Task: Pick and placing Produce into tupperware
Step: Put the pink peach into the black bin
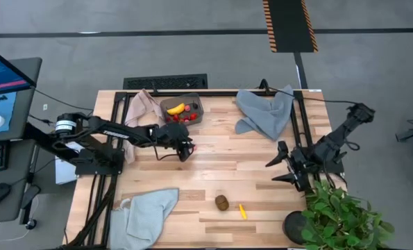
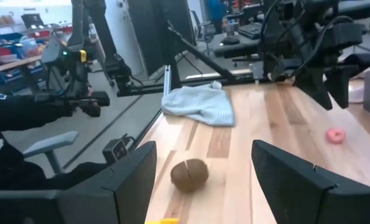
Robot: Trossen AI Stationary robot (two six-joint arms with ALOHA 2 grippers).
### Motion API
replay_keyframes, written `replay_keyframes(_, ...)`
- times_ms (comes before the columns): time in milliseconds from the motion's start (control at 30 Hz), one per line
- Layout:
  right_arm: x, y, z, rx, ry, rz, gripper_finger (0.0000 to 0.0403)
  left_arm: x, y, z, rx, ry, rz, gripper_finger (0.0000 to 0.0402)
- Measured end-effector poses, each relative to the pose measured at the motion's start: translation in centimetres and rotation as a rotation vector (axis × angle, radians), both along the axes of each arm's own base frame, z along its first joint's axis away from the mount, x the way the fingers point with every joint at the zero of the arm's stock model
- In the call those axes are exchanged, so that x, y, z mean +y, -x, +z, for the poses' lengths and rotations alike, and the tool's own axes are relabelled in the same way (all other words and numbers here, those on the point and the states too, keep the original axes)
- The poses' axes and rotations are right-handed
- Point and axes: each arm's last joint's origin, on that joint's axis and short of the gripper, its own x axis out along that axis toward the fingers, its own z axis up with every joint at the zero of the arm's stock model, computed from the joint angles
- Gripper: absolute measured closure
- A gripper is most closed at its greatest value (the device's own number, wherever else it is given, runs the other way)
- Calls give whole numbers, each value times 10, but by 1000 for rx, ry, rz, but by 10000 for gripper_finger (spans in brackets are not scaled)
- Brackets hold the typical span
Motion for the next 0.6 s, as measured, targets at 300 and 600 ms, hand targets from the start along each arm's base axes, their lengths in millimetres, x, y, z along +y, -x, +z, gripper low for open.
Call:
replay_keyframes(300, 1, 2, -9, 2, -15, -27, 117, -3, 2, -3, 34, 0, 9, 221)
replay_keyframes(600, 1, 2, -9, 3, -14, -31, 117, -1, 4, -13, 110, -40, 68, 154)
